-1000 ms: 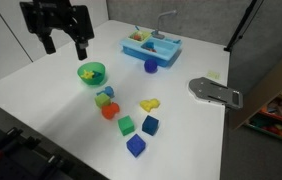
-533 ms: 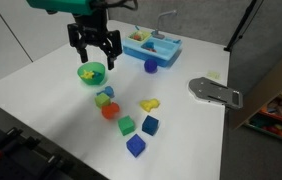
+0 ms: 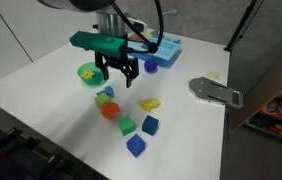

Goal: Pick up the green block and stack it on the navy blue block, pick up the neon blue block and stack it on the green block, Pick up the orange toy and stack it on the neon blue block, pick up the light green block and stack it on the neon blue block top

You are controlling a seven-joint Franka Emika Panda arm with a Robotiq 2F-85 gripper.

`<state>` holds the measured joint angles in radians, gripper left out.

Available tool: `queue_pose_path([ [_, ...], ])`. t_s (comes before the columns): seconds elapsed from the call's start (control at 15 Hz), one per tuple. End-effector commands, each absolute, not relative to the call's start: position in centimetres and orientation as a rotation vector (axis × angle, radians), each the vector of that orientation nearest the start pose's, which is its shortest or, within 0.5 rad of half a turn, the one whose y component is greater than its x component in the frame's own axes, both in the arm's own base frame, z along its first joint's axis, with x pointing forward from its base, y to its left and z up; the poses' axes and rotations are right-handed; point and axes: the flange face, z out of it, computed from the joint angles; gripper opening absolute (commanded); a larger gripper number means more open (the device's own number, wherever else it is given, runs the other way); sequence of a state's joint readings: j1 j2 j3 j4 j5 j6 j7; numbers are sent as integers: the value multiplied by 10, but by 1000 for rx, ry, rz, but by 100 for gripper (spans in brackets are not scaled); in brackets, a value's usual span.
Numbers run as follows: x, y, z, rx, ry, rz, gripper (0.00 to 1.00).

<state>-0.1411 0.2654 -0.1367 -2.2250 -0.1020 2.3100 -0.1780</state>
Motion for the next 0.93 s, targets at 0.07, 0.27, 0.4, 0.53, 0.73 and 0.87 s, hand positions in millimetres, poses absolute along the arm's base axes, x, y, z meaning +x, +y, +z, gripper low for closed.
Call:
queue_pose_path([
  [0.07, 506, -167, 194, -3209, 155, 260, 100],
  [0.27, 499, -176, 169, -3223, 261, 191, 100],
  [0.4, 495, -177, 159, -3216, 317, 175, 100],
  [0.53, 496, -175, 156, -3221, 268, 205, 100],
  [0.73, 496, -176, 155, -3214, 289, 201, 100],
  [0.87, 489, -177, 150, -3219, 295, 217, 100],
])
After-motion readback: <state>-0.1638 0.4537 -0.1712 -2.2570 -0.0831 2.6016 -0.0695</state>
